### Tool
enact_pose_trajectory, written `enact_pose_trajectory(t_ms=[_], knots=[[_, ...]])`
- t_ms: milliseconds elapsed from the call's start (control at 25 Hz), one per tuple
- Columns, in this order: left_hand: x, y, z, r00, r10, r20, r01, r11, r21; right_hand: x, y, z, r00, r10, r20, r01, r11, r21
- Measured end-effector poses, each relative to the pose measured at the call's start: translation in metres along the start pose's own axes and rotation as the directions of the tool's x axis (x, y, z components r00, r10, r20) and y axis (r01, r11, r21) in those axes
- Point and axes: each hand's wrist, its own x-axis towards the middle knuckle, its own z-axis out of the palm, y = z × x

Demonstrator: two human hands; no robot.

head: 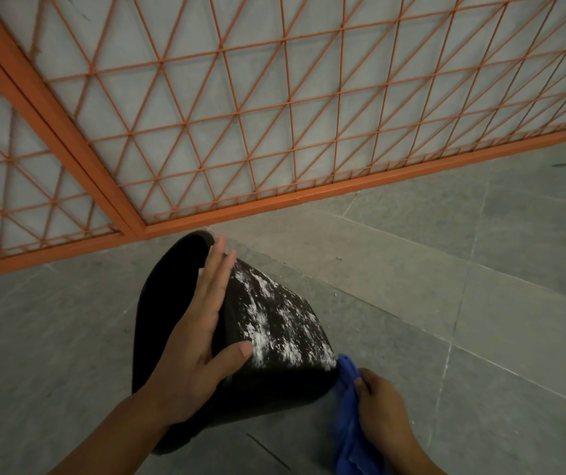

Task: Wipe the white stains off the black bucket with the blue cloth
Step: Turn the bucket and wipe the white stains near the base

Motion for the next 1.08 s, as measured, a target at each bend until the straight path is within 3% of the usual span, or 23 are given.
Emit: enact_pose_trajectory(t_ms=[120, 280, 360, 480, 720, 920, 1080], knots=[[-0.002, 0.003, 0.011, 0.999, 0.029, 0.03, -0.03, 0.999, 0.023, -0.025, -0.023, -0.022, 0.986, -0.032, -0.163, 0.06, 0.984, 0.168], [0.005, 0.002, 0.024, 0.998, -0.016, -0.053, 0.017, 1.0, 0.009, -0.081, -0.068, -0.019, 0.938, -0.205, -0.281, 0.301, 0.882, 0.363], [0.009, 0.001, 0.031, 0.998, -0.012, -0.066, 0.014, 1.0, 0.025, -0.098, -0.081, -0.005, 0.906, -0.341, -0.251, 0.42, 0.801, 0.427], [0.012, -0.001, 0.034, 0.997, -0.025, -0.072, 0.027, 0.999, 0.033, -0.092, -0.096, 0.014, 0.795, -0.59, -0.14, 0.594, 0.712, 0.374], [0.016, 0.0, 0.028, 0.999, -0.025, -0.044, 0.026, 0.999, 0.023, -0.057, -0.101, 0.024, 0.852, -0.46, -0.25, 0.524, 0.749, 0.406], [0.015, 0.001, 0.031, 1.0, -0.007, -0.011, 0.007, 1.0, 0.018, -0.055, -0.103, 0.022, 0.851, -0.478, -0.217, 0.524, 0.742, 0.419], [0.016, 0.0, 0.028, 1.0, -0.012, -0.003, 0.012, 0.999, 0.035, -0.05, -0.108, 0.014, 0.891, -0.422, -0.166, 0.453, 0.802, 0.39]])
